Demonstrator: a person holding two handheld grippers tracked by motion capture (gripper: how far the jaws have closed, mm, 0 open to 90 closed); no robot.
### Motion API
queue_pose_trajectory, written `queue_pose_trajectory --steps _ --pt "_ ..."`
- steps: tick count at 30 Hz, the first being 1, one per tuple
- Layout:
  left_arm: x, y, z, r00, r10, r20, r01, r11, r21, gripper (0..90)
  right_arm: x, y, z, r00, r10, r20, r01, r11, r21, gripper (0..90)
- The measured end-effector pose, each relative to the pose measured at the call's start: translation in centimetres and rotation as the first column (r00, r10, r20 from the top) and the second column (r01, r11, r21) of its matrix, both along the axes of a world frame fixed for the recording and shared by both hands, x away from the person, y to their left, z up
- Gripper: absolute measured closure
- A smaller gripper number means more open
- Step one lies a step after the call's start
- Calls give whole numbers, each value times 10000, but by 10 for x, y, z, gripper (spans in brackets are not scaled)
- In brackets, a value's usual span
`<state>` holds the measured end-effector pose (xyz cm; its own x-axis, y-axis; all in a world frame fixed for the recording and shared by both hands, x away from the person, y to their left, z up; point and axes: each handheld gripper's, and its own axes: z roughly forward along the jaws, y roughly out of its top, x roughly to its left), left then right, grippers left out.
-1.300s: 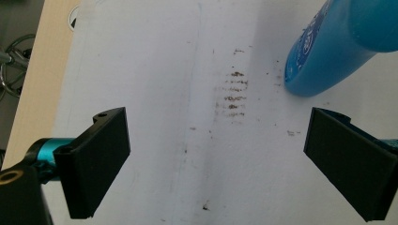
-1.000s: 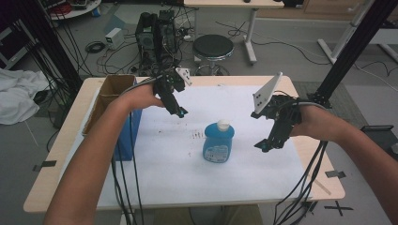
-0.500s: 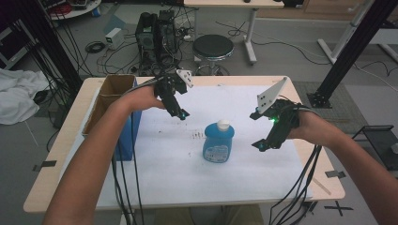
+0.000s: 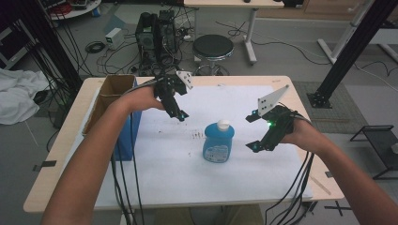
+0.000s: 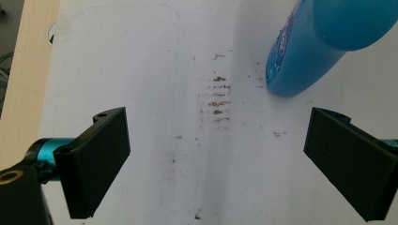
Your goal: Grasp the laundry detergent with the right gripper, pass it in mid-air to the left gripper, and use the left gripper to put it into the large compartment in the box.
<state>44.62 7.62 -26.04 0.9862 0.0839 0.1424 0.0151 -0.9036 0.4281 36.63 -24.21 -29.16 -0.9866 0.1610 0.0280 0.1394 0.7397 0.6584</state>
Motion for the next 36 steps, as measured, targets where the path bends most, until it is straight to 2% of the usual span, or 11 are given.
queue_pose_trajectory --steps 4,8,10,13,15,18,24,26,27,30,36 --pt "0 0 0 10000 -2 -18 2 10000 -37 73 1 -1 -4 10000 -98 -10 99 9998 177 26" --pt "0 1 -1 10000 -1 -56 1 10000 -37 73 3 -2 -9 9997 -72 220 61 9987 513 26" --pt "-1 0 -2 9997 213 -155 -217 9994 -285 73 3 -1 -13 9998 -47 195 35 9980 633 26" --pt "0 1 -1 10000 60 32 -60 10000 -32 73 4 0 -18 9998 -102 157 90 9971 758 26" --pt "0 2 -1 10000 64 -58 -65 10000 -74 73 6 2 -22 9997 -1 230 -19 9962 874 26" --pt "0 2 -2 10000 77 9 -77 10000 -40 73 5 3 -26 9996 -265 -16 265 9955 906 25" --pt "0 2 -1 10000 -19 7 19 10000 54 73 9 6 -36 10000 -87 31 82 9929 1186 26" --pt "0 2 -1 10000 -79 9 79 10000 59 73 8 7 -37 9994 -302 -184 321 9929 1142 26" --pt "-1 2 -2 10000 89 21 -89 9999 -55 73 10 9 -39 9998 -199 -92 209 9924 1209 25" --pt "0 3 -2 10000 85 -24 -85 9999 -89 74 12 12 -43 10000 5 11 -7 9906 1365 26" --pt "0 5 -1 10000 36 41 -36 10000 60 73 14 17 -49 9999 -13 -105 29 9879 1548 25"
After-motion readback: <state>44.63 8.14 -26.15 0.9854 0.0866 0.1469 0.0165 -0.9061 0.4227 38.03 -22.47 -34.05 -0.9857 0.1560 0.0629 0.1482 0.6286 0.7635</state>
